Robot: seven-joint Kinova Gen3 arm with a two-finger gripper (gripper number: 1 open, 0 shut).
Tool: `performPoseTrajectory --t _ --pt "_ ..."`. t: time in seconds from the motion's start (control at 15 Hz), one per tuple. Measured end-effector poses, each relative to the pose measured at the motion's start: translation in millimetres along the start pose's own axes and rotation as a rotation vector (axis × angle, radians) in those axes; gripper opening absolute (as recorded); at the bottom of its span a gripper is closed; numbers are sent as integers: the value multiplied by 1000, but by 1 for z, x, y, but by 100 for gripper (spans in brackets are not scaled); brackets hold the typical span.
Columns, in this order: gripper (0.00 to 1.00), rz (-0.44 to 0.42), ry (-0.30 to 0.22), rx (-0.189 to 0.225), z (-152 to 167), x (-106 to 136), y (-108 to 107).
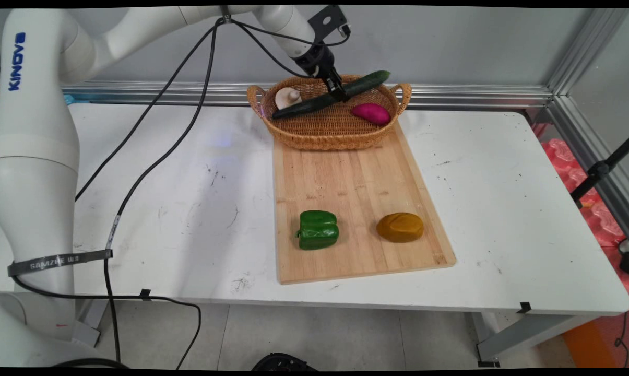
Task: Place the picked object in the vegetable basket
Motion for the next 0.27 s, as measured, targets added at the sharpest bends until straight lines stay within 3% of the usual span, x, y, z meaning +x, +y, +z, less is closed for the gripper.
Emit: performPoseTrajectory --t 0.27 --pt "100 -2 -7 -2 4 -4 0"
